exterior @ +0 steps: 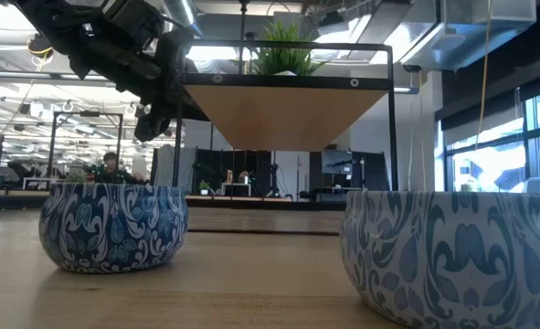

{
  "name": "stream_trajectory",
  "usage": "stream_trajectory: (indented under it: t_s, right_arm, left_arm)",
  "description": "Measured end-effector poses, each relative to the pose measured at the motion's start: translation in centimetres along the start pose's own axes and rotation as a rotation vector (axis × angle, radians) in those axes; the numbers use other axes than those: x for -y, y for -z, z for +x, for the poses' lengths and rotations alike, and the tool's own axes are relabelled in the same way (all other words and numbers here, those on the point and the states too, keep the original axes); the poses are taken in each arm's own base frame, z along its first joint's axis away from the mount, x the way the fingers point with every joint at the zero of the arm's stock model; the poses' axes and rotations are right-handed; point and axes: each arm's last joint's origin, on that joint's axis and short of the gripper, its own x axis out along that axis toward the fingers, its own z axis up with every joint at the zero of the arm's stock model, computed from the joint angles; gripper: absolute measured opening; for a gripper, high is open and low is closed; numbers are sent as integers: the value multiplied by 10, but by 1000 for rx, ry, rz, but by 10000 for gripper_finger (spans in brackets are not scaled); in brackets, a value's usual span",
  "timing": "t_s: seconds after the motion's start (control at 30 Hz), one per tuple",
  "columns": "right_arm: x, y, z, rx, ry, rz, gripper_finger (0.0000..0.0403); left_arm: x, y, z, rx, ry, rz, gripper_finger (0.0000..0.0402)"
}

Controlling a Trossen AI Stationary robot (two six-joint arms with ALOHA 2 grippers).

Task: Pick & Place candle stick holders
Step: Put the left candle holder on the shelf

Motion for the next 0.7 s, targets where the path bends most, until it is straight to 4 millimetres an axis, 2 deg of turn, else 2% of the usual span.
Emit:
stream_trajectory:
  t_s: [0.7]
  right_arm:
    - [0, 0, 0, 0, 0, 0, 172]
  left_arm:
    - [1, -1, 0, 17, 2, 4, 2]
